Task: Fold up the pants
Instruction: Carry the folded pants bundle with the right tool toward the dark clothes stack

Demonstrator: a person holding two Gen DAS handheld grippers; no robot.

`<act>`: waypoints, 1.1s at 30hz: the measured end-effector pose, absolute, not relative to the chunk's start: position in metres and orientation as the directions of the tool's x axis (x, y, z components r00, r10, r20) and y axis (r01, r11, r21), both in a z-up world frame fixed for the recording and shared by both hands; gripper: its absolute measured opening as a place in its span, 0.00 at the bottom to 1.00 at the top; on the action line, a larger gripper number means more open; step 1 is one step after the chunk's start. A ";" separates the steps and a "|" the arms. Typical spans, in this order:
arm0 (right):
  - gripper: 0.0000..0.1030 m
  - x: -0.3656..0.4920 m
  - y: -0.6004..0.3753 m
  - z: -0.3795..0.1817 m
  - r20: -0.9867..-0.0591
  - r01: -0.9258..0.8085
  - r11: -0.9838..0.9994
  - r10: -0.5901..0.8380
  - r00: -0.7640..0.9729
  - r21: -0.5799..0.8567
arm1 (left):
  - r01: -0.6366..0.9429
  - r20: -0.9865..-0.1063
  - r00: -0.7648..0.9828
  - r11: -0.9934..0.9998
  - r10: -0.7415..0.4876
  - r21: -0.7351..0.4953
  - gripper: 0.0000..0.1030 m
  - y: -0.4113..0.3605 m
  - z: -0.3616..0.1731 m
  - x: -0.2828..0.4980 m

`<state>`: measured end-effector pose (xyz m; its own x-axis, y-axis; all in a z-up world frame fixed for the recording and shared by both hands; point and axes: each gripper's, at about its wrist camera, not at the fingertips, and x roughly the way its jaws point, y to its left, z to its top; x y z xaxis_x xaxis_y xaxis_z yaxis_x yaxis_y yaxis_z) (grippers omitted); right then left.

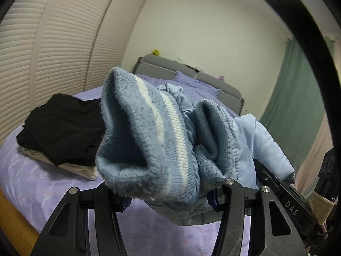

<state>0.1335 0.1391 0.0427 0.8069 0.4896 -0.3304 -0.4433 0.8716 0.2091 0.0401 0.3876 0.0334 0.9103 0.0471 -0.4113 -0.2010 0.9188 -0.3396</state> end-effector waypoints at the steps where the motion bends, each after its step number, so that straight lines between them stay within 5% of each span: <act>1: 0.51 0.134 0.147 0.041 -0.336 -0.452 0.867 0.498 0.800 0.208 | -0.214 -0.417 0.907 0.913 0.055 -0.347 0.52 0.396 0.029 0.036; 19: 0.51 0.212 0.307 0.009 -0.430 -0.597 0.745 0.663 0.612 0.298 | -0.360 -0.521 0.845 0.849 0.121 -0.386 0.52 0.569 0.014 0.053; 33: 0.51 0.275 0.421 0.018 -0.464 -0.558 0.802 0.586 0.664 0.215 | -0.427 -0.590 0.792 0.832 0.155 -0.355 0.53 0.673 0.015 0.151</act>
<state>0.2748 0.4206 0.0178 0.6639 0.5862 -0.4643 -0.5577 0.8018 0.2147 0.1512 0.6730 0.0149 0.7924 0.1551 -0.5899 -0.4272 0.8315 -0.3551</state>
